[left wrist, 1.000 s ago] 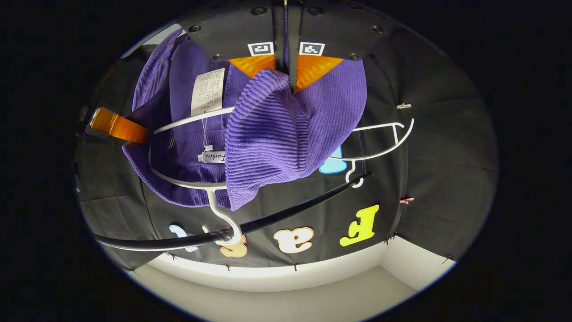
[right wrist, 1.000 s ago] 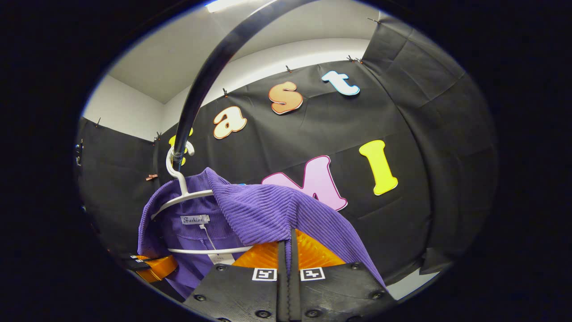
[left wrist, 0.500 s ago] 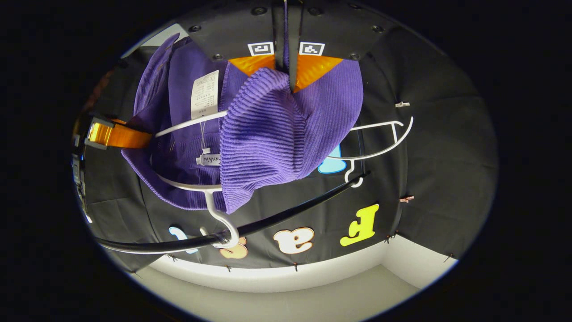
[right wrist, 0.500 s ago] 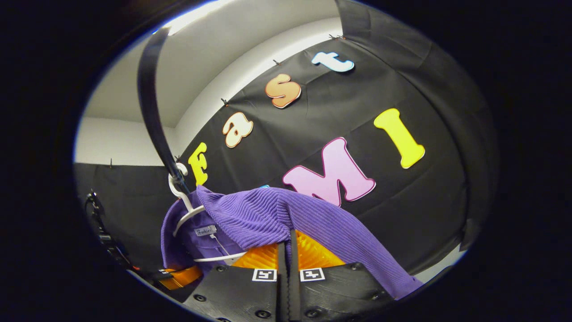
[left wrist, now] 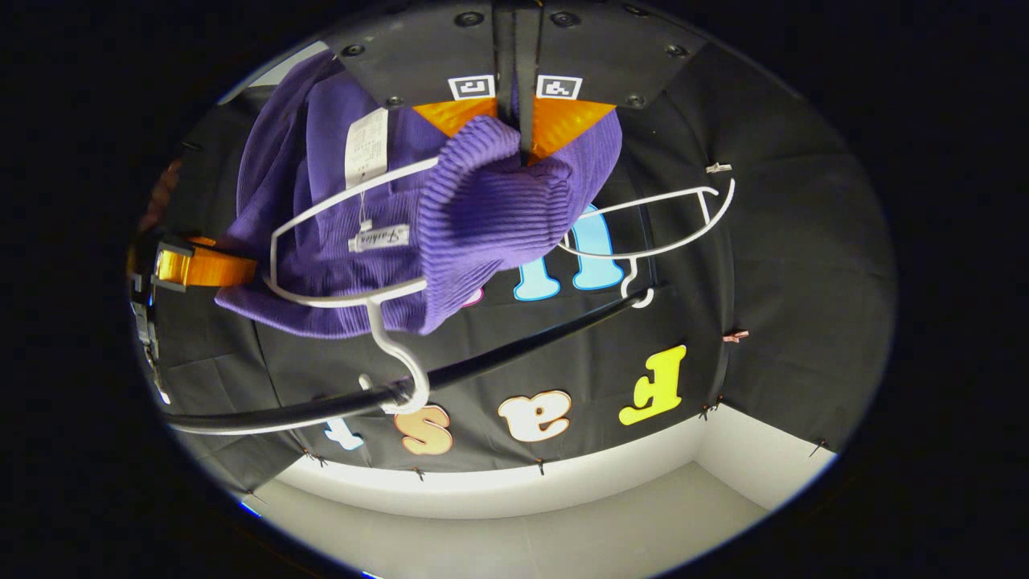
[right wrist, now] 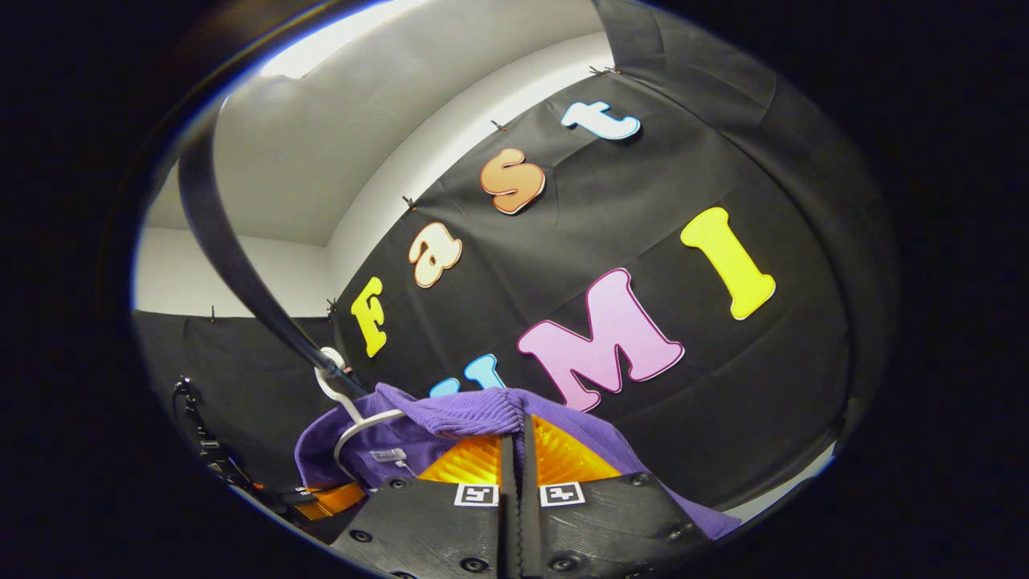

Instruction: Grasp the clothes on the hanger with both hands and then place them into the laundry hamper below.

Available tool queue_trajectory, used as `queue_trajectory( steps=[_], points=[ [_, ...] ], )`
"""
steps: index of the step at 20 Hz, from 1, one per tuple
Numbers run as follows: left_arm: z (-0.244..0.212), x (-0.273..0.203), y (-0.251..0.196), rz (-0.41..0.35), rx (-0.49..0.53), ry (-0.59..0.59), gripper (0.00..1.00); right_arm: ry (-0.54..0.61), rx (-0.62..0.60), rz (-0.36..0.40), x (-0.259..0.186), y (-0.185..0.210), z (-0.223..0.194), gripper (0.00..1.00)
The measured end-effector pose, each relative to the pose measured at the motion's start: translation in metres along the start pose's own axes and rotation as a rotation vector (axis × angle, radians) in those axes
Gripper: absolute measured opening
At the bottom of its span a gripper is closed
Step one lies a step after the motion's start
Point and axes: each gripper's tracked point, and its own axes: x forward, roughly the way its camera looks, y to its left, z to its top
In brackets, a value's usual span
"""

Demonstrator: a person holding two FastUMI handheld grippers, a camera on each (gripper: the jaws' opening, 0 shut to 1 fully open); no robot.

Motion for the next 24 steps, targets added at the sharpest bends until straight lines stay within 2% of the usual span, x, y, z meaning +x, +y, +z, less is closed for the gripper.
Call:
queue_trajectory(
  steps=[3,4,5,7,8,9,10,14,18,22,24],
  points=[
    [0.016,0.006,0.009,0.007,-0.028,-0.011,0.03,-0.023,-0.049,-0.008,0.011,-0.002,0.015,0.04],
    [0.018,0.008,0.011,0.002,-0.029,-0.009,0.05,-0.029,-0.062,-0.008,0.016,-0.004,0.02,0.0],
    [0.02,0.011,0.012,-0.008,-0.022,-0.005,0.05,-0.034,-0.07,-0.01,0.021,-0.004,0.025,0.04],
    [0.022,0.013,0.016,-0.017,-0.007,-0.002,0.05,-0.049,-0.081,-0.01,0.027,-0.005,0.034,0.04],
    [0.024,0.014,0.017,-0.016,-0.008,-0.003,0.03,-0.051,-0.087,-0.011,0.029,-0.007,0.037,0.08],
    [0.024,0.014,0.017,-0.019,-0.012,-0.003,0.05,-0.052,-0.096,-0.013,0.03,-0.01,0.04,0.0],
    [0.025,0.013,0.02,-0.015,-0.015,-0.003,0.03,-0.054,-0.106,-0.015,0.031,-0.014,0.042,0.04],
    [0.023,0.015,0.022,-0.018,-0.011,0.011,0.05,-0.018,-0.127,-0.061,0.04,-0.04,0.035,0.04],
    [0.026,0.014,0.031,-0.015,-0.028,0.016,0.05,0.045,-0.081,-0.072,0.054,-0.051,0.011,0.04],
    [0.039,0.017,0.045,-0.017,-0.033,0.029,0.03,0.015,-0.166,-0.064,0.068,-0.043,0.028,0.04],
    [0.036,0.018,0.044,-0.031,-0.028,0.046,0.05,0.034,-0.159,-0.07,0.077,-0.05,0.024,0.04]
  ],
)
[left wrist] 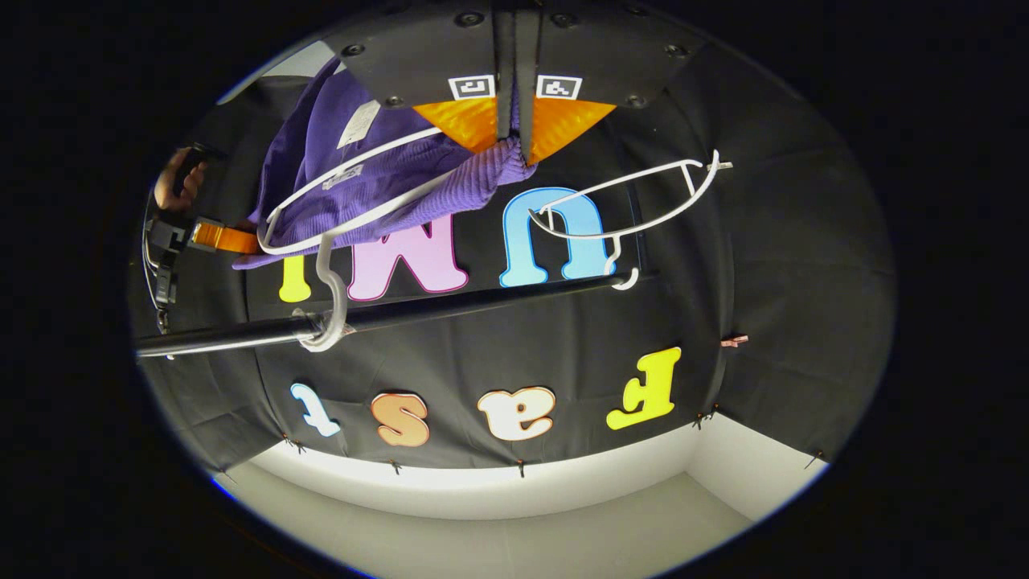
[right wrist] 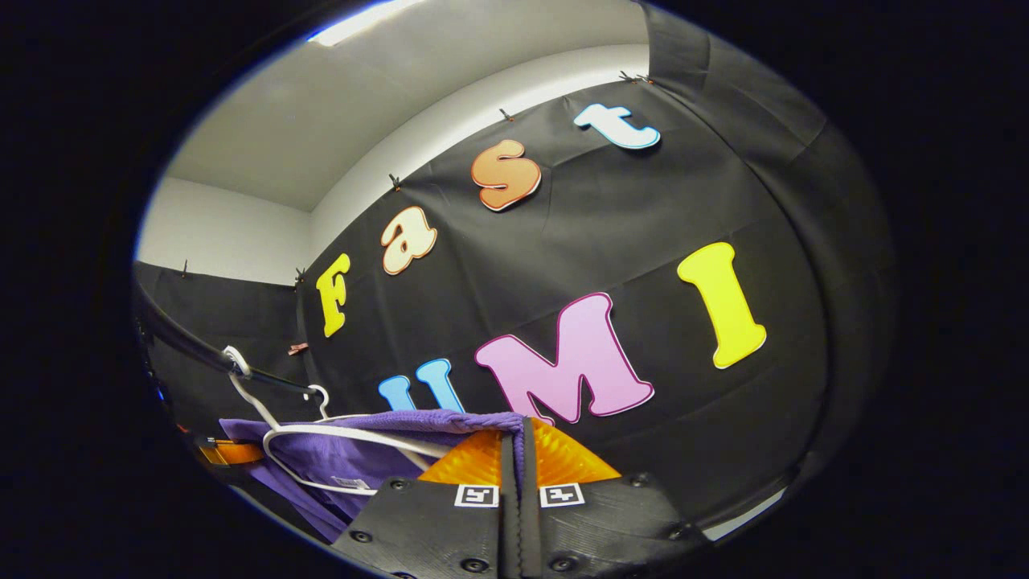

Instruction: Grasp the clothes on the hanger with both hands and then place them into the laundry hamper below.

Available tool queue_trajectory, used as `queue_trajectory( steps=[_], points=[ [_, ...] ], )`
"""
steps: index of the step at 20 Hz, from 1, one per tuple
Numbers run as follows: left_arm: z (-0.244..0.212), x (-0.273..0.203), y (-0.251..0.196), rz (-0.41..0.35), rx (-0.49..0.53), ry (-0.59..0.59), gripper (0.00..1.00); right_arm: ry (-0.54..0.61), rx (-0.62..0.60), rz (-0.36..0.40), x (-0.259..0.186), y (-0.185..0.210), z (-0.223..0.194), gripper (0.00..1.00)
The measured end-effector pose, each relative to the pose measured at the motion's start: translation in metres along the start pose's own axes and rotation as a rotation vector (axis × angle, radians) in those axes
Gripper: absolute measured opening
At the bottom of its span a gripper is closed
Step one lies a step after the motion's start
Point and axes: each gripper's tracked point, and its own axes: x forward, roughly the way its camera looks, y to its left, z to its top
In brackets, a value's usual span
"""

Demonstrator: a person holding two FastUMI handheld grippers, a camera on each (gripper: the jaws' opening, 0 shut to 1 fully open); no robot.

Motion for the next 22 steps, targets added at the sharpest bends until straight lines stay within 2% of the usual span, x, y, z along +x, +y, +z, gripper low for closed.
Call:
queue_trajectory(
  steps=[2,6,7,9,13,16,19,22],
  points=[
    [-0.005,0.001,0.001,-0.001,0.027,0.015,0.05,0.024,0.015,0.012,0.009,-0.002,-0.009,0.04],
    [-0.001,-0.002,0.007,-0.01,0.0,0.006,0.05,0.068,0.078,0.033,0.016,-0.003,-0.031,0.04],
    [0.001,-0.002,0.01,-0.015,-0.006,0.008,0.05,0.073,0.087,0.042,0.018,-0.003,-0.034,0.07],
    [0.001,-0.002,0.011,-0.034,-0.004,0.026,0.03,0.09,0.061,0.048,0.027,-0.004,-0.036,0.04],
    [0.001,-0.004,0.011,-0.048,0.016,0.048,0.05,0.047,0.003,0.088,0.043,0.007,-0.007,0.04],
    [0.002,-0.001,0.01,-0.05,0.028,0.046,0.05,0.046,-0.019,0.095,0.047,0.002,-0.004,0.04],
    [-0.004,0.013,0.02,-0.04,0.029,0.06,0.05,0.081,0.011,0.103,0.045,-0.01,-0.019,0.04],
    [-0.012,0.017,0.025,-0.06,-0.012,0.075,0.05,0.126,0.166,0.101,0.041,-0.024,-0.038,0.04]
  ],
)
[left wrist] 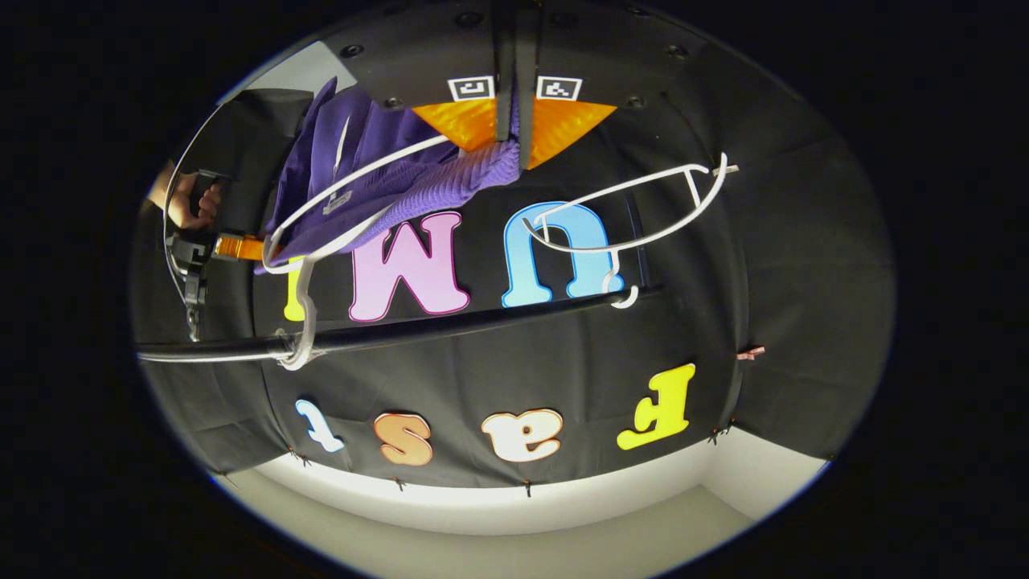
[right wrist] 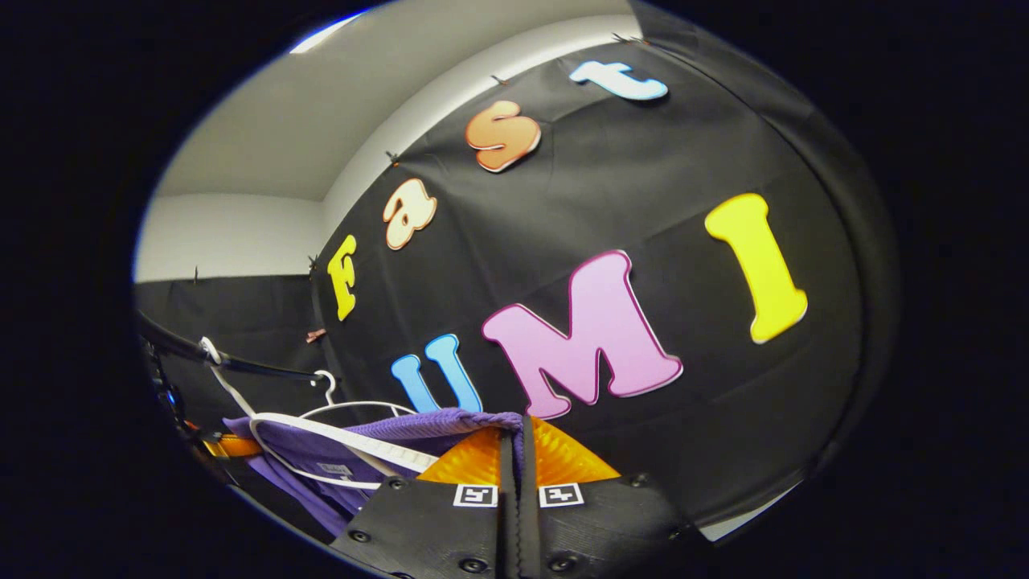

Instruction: Grasp the clothes on the hanger with both hands and then place them into the laundry hamper below.

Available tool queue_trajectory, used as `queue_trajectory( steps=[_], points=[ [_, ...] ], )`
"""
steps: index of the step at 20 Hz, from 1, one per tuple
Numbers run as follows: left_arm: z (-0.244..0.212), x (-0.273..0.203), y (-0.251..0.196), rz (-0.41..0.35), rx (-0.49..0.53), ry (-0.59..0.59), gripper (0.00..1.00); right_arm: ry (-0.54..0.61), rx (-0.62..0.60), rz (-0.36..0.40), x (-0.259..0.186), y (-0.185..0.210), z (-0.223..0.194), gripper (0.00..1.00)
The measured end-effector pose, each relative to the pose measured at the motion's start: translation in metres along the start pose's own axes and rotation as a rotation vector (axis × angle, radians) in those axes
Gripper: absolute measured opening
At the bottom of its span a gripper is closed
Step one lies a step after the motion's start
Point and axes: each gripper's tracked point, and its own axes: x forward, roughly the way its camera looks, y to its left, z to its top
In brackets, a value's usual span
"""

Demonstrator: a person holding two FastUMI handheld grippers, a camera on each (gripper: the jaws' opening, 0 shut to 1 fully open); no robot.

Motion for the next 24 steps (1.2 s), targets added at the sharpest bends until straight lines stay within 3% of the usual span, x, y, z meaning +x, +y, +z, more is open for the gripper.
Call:
queue_trajectory(
  steps=[2,3,8,11,18,24],
  points=[
    [0.002,-0.002,0.006,0.008,-0.01,0.001,0.05,-0.028,0.018,0.015,-0.01,-0.001,-0.004,0.08],
    [0.002,-0.005,0.009,0.014,-0.017,0.005,0.05,-0.011,0.001,0.001,-0.011,-0.006,-0.014,0.04],
    [-0.047,-0.008,0.017,0.036,0.016,0.121,0.05,0.199,-0.124,-0.035,-0.02,-0.017,-0.105,0.04],
    [-0.079,-0.007,0.027,0.055,-0.015,0.162,0.05,0.222,-0.052,-0.044,-0.035,-0.008,-0.143,0.04],
    [-0.17,-0.035,0.045,0.095,-0.117,0.288,0.05,0.25,-0.023,-0.063,-0.098,0.025,-0.181,0.05],
    [-0.22,-0.054,0.014,0.034,-0.112,0.36,0.05,0.307,-0.005,-0.083,-0.143,0.054,-0.217,0.04]
  ],
)
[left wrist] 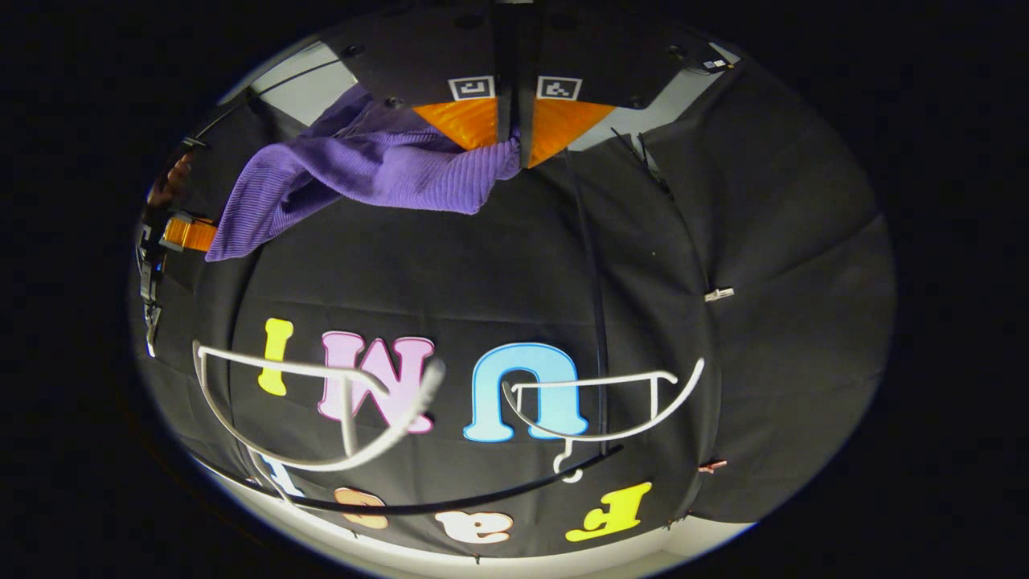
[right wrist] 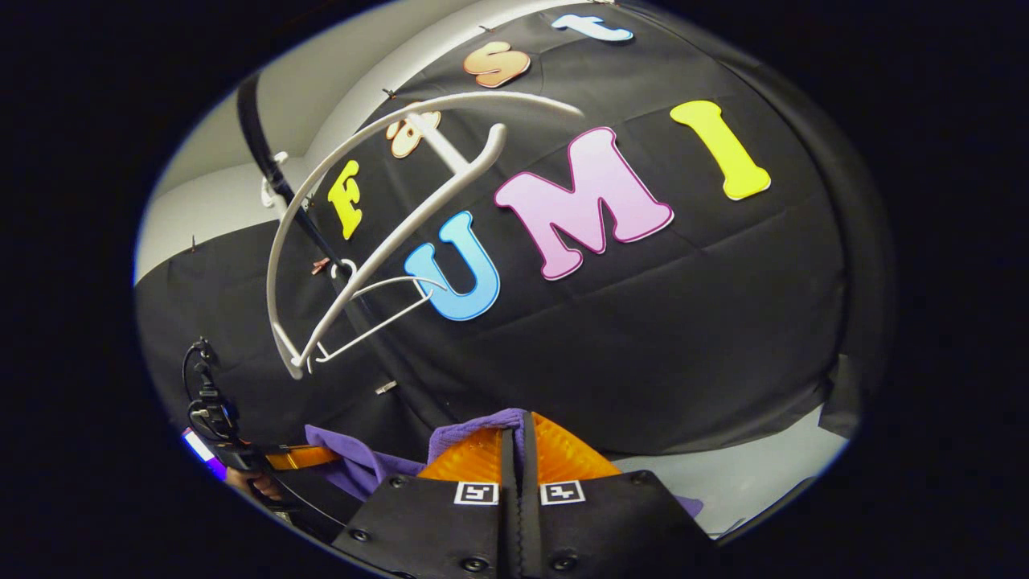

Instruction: Grasp the clothes on the hanger with both hands and then place them into the laundry hamper below.

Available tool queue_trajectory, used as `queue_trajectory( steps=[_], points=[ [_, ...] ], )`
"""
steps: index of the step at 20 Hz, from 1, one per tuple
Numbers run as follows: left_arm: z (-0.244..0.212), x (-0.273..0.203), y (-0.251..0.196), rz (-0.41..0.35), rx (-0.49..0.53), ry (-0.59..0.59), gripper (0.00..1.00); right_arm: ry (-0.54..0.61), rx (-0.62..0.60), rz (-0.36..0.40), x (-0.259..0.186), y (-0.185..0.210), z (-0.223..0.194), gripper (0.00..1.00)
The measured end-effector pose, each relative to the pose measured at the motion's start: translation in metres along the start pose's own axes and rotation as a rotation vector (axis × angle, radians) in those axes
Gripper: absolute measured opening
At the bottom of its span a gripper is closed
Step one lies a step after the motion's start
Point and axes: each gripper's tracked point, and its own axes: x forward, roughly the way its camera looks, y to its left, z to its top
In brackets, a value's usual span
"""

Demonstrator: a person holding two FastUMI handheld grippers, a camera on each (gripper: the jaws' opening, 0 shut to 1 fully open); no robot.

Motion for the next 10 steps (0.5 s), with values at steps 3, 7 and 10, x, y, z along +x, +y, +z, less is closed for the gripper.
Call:
queue_trajectory(
  steps=[3,7,10],
  points=[
    [-0.013,-0.005,-0.038,-0.075,0.002,0.015,0.05,0.036,0.045,0.007,-0.007,0.014,-0.024,0.04],
    [-0.009,-0.018,-0.089,-0.172,0.021,0.008,0.05,0.071,0.047,0.043,-0.026,0.054,-0.041,0.05],
    [0.017,-0.038,-0.114,-0.23,-0.003,-0.031,0.05,0.052,0.024,0.079,-0.042,0.085,-0.03,0.04]
  ],
)
